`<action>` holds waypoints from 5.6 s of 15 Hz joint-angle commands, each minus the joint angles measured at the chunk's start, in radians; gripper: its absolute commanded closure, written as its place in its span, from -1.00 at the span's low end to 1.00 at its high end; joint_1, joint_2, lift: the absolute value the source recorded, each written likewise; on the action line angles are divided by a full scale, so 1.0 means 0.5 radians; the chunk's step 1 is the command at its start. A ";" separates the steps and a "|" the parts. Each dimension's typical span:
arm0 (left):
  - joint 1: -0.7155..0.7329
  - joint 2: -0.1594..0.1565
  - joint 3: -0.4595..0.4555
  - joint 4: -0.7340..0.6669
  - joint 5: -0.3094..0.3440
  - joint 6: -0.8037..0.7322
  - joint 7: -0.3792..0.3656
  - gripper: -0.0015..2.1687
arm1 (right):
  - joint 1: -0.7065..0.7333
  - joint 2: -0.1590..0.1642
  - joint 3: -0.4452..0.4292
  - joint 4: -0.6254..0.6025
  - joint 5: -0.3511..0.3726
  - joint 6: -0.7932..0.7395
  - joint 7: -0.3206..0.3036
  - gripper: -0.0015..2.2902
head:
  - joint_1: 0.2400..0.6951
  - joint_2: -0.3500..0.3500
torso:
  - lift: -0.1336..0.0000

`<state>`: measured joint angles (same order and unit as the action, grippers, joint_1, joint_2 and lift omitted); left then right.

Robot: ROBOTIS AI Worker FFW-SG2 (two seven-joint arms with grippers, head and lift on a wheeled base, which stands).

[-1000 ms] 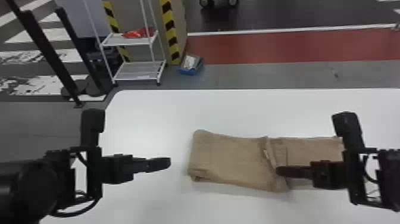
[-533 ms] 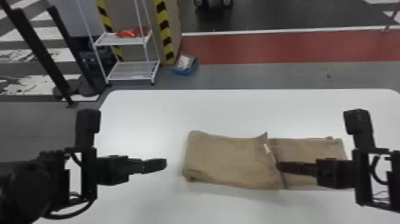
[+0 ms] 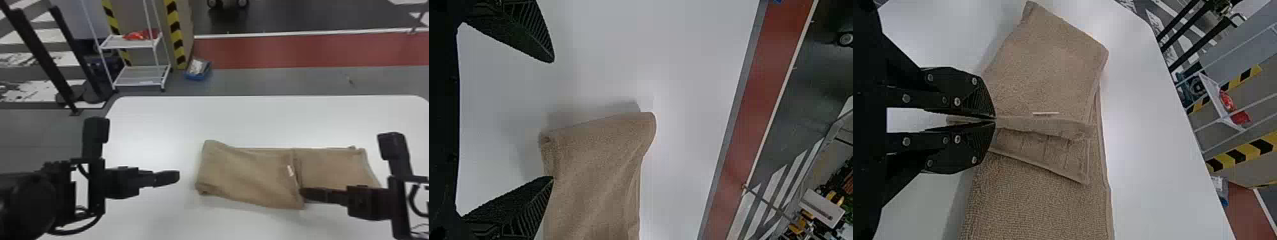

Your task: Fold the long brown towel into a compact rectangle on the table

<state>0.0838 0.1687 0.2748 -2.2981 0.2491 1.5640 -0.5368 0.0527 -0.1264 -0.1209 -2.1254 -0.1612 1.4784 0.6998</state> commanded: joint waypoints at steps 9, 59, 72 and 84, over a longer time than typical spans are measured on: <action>0.001 0.000 -0.028 0.000 -0.017 0.015 0.006 -0.96 | -0.105 -0.048 -0.019 0.170 0.046 -0.037 -0.010 -0.13 | 1.00 0.21 | -0.84; -0.002 0.015 0.000 0.071 -0.053 0.015 -0.016 -0.96 | -0.421 -0.017 0.239 0.486 0.252 0.036 -0.004 -0.48 | 1.00 0.35 | -0.84; -0.005 0.028 0.012 0.102 -0.047 0.015 -0.016 -0.96 | -0.431 -0.026 0.217 0.468 0.267 0.134 0.002 -0.48 | 1.00 0.34 | -0.84; -0.002 0.025 0.012 0.105 -0.050 0.015 -0.013 -0.96 | -0.464 -0.032 0.260 0.480 0.292 0.141 0.006 -0.33 | 1.00 0.33 | -0.84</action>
<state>0.0815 0.1812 0.2804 -2.2457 0.2239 1.5640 -0.5429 -0.1777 -0.1431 0.0071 -1.8855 -0.0166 1.5484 0.7025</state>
